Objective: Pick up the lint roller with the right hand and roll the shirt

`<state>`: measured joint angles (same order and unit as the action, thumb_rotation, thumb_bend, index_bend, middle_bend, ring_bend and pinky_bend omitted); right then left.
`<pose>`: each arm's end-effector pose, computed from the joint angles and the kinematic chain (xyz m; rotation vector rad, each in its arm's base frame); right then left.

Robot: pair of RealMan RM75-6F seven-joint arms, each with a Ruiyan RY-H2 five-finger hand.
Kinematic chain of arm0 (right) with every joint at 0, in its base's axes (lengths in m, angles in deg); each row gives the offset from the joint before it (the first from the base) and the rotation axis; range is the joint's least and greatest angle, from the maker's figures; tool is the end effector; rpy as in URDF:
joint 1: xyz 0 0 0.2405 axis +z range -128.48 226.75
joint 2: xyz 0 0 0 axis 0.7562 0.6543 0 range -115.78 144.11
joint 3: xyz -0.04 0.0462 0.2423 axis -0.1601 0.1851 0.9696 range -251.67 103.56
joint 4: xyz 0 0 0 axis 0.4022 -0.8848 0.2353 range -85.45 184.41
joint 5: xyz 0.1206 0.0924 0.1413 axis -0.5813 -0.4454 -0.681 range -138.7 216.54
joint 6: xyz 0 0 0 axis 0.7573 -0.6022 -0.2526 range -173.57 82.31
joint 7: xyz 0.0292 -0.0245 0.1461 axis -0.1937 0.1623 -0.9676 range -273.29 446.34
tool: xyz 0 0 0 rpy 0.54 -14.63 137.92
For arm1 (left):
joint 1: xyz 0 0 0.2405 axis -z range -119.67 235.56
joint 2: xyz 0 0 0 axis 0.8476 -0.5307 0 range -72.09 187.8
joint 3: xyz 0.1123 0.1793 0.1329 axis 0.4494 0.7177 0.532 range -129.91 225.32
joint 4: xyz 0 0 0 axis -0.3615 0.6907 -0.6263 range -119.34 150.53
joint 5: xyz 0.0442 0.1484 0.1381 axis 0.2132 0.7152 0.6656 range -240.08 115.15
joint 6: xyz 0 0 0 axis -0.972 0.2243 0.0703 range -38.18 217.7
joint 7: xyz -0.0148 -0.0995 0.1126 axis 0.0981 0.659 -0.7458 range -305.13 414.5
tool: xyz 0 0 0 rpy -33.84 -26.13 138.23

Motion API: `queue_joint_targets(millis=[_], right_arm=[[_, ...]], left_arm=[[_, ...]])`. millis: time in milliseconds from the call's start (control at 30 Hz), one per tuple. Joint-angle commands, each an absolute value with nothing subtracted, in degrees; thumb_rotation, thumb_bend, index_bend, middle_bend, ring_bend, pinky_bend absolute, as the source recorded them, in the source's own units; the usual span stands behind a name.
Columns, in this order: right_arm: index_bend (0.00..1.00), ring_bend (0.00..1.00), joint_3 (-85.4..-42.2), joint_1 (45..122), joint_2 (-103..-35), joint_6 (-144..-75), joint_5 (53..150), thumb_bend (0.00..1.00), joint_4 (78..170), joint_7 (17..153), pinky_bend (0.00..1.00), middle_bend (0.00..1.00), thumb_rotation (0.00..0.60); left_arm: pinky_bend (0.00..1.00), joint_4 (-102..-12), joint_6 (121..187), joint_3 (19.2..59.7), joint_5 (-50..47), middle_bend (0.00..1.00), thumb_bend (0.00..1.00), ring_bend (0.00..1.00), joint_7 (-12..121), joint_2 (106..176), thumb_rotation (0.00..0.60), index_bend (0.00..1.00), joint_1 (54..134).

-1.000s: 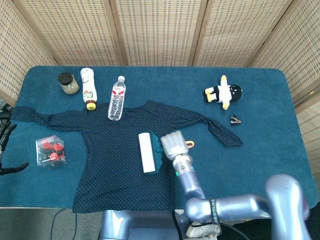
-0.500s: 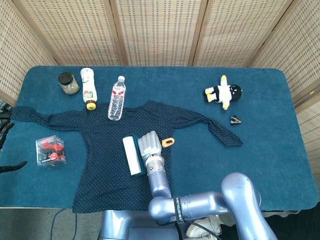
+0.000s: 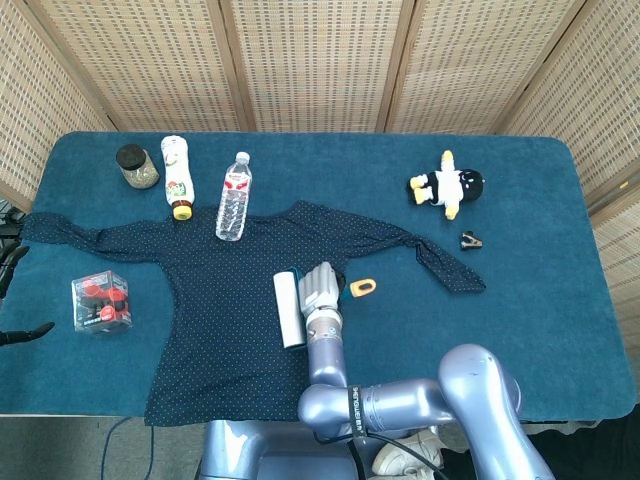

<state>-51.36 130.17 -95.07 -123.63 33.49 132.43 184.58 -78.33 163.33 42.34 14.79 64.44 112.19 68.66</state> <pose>0.0188 -0.3401 -0.0954 1.9683 -0.4642 0.0220 -0.3167 0.2270 0.2019 -1.3449 -1.0381 -0.8567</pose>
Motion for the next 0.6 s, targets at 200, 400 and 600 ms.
queue_joint_targets(millis=[200, 400, 600], right_arm=[[0.84, 1.0, -54.3, 128.51, -92.39, -125.78, 34.9, 1.0, 132.87, 186.57, 1.0, 1.0, 0.6], [0.84, 1.0, -53.66, 128.86, -93.35, -126.16, 34.24, 1.0, 132.37, 187.97, 1.0, 1.0, 0.6], [0.84, 1.0, -52.03, 131.18, -97.45, -125.62, 34.64, 1.0, 130.06, 188.98, 1.0, 1.0, 0.6]], left_arm=[[0.0, -78.62, 163.17, 42.37, 14.71, 0.0, 0.0, 0.0, 64.12, 112.19, 0.6, 0.0, 68.78], [0.0, -78.57, 163.13, 42.37, 14.74, 0.0, 0.0, 0.0, 64.44, 112.1, 0.6, 0.0, 68.81], [0.0, -78.02, 162.58, 42.19, 14.23, 0.0, 0.0, 0.0, 65.3, 112.02, 0.6, 0.0, 68.98]])
